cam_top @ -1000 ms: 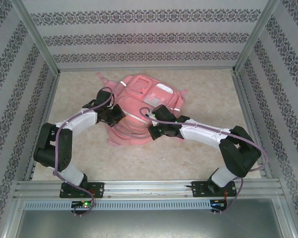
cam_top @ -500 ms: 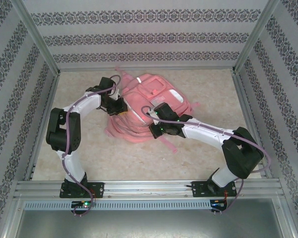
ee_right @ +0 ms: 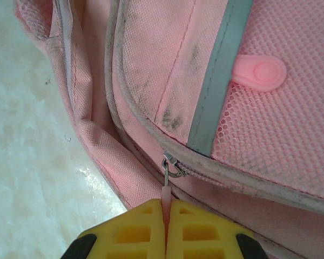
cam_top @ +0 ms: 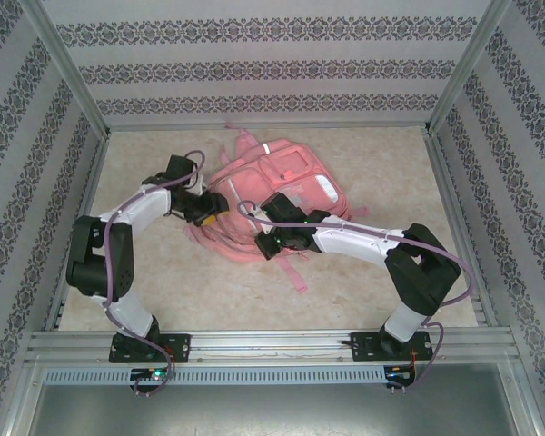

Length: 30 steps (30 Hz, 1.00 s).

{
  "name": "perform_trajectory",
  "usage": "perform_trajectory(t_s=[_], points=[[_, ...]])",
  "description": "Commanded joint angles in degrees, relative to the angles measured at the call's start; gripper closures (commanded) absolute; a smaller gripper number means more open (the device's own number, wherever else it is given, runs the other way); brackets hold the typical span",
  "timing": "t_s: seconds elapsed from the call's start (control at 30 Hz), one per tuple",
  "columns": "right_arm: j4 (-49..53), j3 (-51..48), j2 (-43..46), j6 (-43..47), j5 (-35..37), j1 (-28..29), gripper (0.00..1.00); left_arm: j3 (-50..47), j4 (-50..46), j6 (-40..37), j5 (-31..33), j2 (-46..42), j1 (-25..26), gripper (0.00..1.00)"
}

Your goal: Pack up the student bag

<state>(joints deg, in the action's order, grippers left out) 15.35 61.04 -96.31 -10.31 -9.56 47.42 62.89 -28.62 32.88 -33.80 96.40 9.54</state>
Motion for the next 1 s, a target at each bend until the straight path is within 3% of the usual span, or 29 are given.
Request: perform_trajectory(t_s=[0.0,0.3,0.37,0.43,0.53,0.63,0.97], points=[[-0.6,0.8,0.1,-0.9,-2.9,0.9,1.0,-3.3,5.7,6.8,1.5,-2.1,1.9,0.47],[-0.6,1.4,0.2,-1.4,-3.2,1.1,1.0,-5.3,16.5,19.2,3.4,-3.2,9.4,0.5],[-0.7,1.4,0.2,-1.6,-3.2,1.2,1.0,-5.7,16.5,19.7,4.6,-2.3,10.5,0.54],[-0.6,1.3,0.3,-1.6,-2.9,1.3,1.0,-5.7,15.4,19.6,4.5,-1.1,10.7,0.64],[0.6,1.0,0.8,-0.7,-1.7,1.3,1.0,-2.8,8.3,15.0,7.8,-0.4,10.7,0.87],[2.5,-0.1,1.8,1.4,1.1,0.9,1.0,-0.1,2.2,10.1,11.9,-0.8,9.9,1.0],[7.9,-3.6,4.9,6.2,12.1,-2.5,1.0,3.0,-3.6,-5.0,10.8,0.2,3.5,1.0]])
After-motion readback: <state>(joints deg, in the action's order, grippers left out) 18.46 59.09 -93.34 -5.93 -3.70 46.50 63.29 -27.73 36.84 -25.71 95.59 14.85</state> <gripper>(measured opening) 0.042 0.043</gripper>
